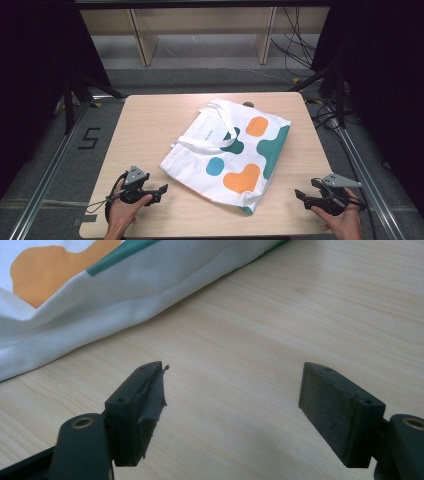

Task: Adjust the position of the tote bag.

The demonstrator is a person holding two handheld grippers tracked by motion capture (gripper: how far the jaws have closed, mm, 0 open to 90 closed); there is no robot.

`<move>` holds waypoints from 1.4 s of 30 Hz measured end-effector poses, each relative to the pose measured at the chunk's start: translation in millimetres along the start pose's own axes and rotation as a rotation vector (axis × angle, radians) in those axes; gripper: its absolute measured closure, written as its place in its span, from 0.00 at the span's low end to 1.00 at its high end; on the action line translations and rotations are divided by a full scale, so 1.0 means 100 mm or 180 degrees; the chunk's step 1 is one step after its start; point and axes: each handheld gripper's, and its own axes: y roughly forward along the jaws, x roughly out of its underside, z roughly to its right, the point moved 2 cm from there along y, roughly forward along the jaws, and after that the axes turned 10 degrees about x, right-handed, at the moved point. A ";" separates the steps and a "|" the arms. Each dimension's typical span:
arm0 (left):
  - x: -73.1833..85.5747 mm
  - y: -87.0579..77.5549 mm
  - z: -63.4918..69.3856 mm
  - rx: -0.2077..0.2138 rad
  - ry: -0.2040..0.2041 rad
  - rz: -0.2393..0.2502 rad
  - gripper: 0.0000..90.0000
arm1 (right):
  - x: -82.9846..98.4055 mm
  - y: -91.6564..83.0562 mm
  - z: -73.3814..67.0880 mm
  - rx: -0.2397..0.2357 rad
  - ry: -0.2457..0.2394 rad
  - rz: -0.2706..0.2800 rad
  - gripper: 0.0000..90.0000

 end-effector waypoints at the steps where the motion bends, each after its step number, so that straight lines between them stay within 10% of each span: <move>1: 0.00 0.00 0.00 0.0000 0.0000 0.0000 0.18 | 0.00 -0.01 0.00 -0.0063 0.0015 -0.0006 0.30; 16: -0.11 0.00 -0.03 0.0048 -0.0136 0.0196 0.22 | 0.00 0.01 0.02 -0.0007 -0.0014 -0.0027 0.32; 33: -0.52 0.17 -0.06 0.0019 0.0002 0.0282 0.42 | -0.01 0.02 0.01 -0.0055 -0.0024 -0.0002 0.34; 42: -0.63 0.38 -0.13 0.0043 0.0235 0.0009 0.61 | -0.03 0.02 -0.05 -0.0092 -0.0064 -0.0006 0.34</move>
